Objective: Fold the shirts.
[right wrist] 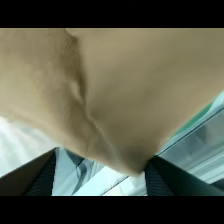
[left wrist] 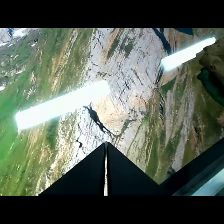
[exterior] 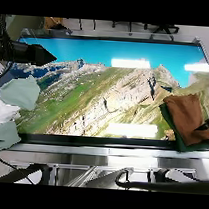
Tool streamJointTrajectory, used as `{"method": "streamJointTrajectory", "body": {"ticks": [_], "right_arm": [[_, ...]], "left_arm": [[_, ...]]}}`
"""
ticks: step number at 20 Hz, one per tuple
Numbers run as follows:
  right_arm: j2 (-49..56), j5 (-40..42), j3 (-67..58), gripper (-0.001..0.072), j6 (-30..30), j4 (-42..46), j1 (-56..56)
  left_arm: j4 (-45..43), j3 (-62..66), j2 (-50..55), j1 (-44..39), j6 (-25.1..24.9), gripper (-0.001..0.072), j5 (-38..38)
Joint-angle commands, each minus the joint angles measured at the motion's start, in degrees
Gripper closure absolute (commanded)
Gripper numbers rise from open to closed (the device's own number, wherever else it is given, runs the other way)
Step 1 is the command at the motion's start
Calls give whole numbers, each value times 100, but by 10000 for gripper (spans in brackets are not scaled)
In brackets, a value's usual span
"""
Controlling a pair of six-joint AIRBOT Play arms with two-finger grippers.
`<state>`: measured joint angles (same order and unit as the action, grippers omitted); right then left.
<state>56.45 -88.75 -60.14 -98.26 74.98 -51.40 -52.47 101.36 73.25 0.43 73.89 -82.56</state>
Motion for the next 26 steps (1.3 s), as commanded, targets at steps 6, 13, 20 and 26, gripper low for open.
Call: {"method": "streamJointTrajectory", "body": {"ticks": [6, 13, 20, 26], "right_arm": [[-81, -317, -1235, 139, 94, -1733, 44], [-435, -39, -1683, 163, 142, -2317, 1412], [-428, 809, -1572, 685, 1198, -2055, 3375], [-776, 1432, -343, 685, 1421, -1665, 5143]], "left_arm": [[2, 2, 46, 4, 4, 693, 61], [20, 15, 39, 313, 262, 693, -20], [13, -975, -549, -37, 378, 693, -192], [2, -3738, -2057, -826, 374, 693, 706]]}}
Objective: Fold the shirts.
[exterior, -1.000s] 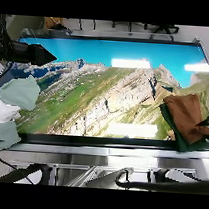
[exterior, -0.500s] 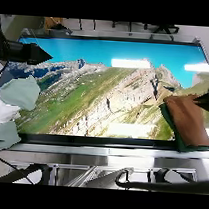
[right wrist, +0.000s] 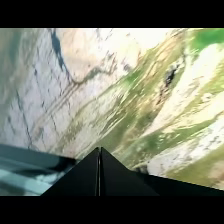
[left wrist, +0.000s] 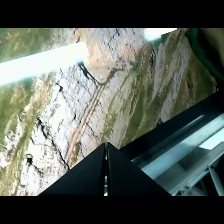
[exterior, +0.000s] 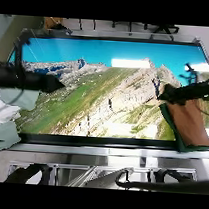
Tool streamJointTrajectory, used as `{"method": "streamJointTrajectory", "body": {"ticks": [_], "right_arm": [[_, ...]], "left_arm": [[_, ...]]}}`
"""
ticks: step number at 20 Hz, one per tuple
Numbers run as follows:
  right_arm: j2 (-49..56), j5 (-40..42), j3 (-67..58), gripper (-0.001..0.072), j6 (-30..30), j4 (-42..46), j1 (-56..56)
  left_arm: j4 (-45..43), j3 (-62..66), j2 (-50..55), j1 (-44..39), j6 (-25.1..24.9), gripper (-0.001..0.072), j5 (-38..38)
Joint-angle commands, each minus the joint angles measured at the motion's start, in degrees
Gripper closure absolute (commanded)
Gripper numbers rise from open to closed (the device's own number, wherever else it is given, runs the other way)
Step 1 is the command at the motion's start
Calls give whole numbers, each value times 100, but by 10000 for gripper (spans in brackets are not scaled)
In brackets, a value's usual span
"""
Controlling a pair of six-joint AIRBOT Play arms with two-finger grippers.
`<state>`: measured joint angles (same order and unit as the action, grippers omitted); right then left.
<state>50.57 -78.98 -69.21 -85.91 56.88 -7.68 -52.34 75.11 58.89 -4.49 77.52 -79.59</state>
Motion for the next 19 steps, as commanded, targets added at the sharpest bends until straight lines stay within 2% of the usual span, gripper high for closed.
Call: {"method": "streamJointTrajectory", "body": {"ticks": [1, 7, 19], "right_arm": [[-310, 678, 861, 685, 251, 144, 1016], [-481, 1069, 1591, 684, 365, 142, 1467], [-483, 892, 1591, 685, 361, 96, 1467]], "left_arm": [[-7, -1438, -826, -433, 17, 693, 538], [-17, -2662, -1648, -627, 98, 693, 984], [-11, -2776, -1731, -629, 98, 692, 1231]]}}
